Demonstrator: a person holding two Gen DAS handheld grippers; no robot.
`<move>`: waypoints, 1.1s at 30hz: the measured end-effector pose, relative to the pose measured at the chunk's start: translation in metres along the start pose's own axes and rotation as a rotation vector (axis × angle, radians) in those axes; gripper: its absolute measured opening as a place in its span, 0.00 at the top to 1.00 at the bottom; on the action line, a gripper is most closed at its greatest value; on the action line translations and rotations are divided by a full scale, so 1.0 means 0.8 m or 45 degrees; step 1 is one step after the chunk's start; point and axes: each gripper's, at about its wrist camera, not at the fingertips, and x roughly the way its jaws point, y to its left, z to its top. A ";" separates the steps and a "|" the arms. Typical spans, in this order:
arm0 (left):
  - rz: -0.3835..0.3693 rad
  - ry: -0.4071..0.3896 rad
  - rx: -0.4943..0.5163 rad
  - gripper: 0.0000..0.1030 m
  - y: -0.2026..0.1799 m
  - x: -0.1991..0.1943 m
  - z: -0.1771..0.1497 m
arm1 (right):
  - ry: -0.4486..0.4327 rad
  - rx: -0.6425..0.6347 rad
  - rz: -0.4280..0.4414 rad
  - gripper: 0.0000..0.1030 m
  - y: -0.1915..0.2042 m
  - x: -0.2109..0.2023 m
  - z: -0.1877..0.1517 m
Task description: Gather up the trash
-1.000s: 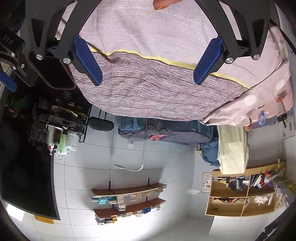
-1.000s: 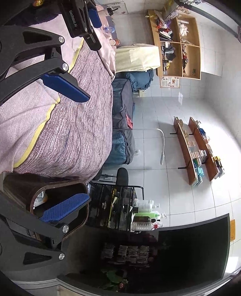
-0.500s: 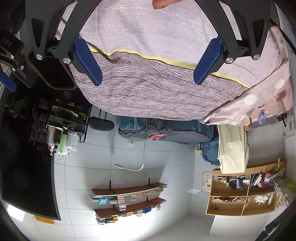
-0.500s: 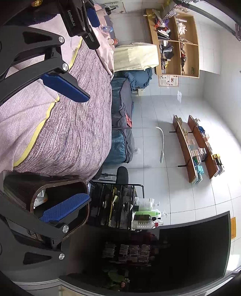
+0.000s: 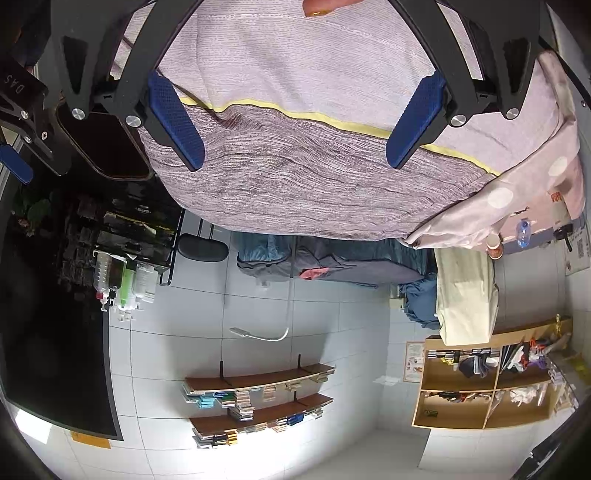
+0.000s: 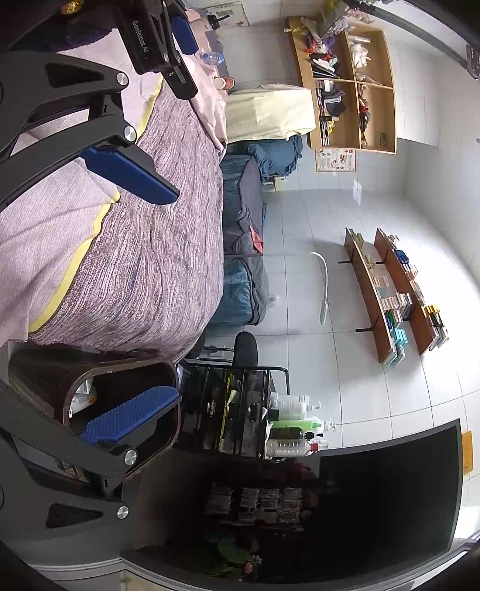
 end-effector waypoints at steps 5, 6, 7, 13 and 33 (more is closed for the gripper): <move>0.001 0.000 0.000 0.06 0.000 0.000 0.000 | -0.001 0.000 0.001 0.06 0.000 0.000 0.000; -0.001 0.000 0.001 0.06 -0.001 0.000 0.000 | 0.000 0.001 0.001 0.06 0.000 0.000 0.000; -0.001 0.001 0.002 0.06 -0.001 0.000 0.000 | 0.000 0.001 0.001 0.06 0.000 0.000 0.000; -0.001 0.000 0.003 0.06 -0.001 0.000 0.000 | 0.005 0.006 0.002 0.06 -0.001 0.002 -0.003; -0.004 0.002 0.005 0.06 -0.004 0.002 -0.001 | 0.005 0.009 0.001 0.06 -0.001 0.002 -0.005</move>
